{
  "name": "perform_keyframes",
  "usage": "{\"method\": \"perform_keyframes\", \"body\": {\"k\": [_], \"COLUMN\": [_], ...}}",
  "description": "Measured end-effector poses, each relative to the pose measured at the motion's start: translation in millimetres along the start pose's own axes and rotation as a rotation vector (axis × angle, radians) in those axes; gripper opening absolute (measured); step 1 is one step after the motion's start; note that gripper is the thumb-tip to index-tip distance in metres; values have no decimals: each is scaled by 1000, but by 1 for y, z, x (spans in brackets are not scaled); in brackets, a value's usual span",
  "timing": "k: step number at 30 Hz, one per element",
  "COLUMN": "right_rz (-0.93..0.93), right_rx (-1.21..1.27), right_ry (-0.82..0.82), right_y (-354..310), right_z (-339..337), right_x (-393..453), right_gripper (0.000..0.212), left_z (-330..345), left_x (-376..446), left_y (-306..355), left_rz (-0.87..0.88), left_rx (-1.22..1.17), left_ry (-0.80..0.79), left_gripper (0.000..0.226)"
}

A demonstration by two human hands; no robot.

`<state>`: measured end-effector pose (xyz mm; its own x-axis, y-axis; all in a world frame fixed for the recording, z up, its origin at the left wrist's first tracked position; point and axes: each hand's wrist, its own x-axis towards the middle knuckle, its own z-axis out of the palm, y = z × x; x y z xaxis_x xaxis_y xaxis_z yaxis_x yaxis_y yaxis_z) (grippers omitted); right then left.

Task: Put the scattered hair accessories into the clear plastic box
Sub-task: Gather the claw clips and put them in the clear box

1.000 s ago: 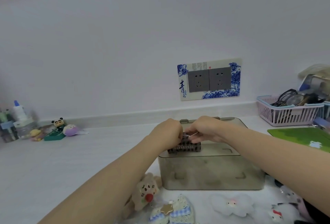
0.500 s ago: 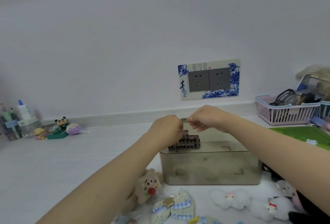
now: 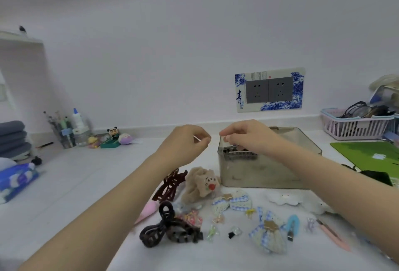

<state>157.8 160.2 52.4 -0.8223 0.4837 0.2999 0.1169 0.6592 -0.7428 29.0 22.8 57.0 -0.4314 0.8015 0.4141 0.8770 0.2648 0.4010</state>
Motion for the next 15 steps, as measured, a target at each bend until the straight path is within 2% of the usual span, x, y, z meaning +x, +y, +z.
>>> {"method": "perform_keyframes", "body": {"k": [5,9,15], "right_rz": [-58,-32,-26], "right_rx": [37,7,27], "right_ry": [-63,-99,-162], "right_y": [-13,-15,-16], "right_z": [32,55,84], "right_x": [-24,-40,-57], "right_gripper": [23,24,19], "left_z": [-10,-4,9], "left_x": [-46,-73,-72], "left_y": [-27,-47,-67], "left_rz": [-115,-178,-325], "left_rx": [-4,44,-60], "left_ry": [-24,13,48], "left_gripper": [21,25,34]}}
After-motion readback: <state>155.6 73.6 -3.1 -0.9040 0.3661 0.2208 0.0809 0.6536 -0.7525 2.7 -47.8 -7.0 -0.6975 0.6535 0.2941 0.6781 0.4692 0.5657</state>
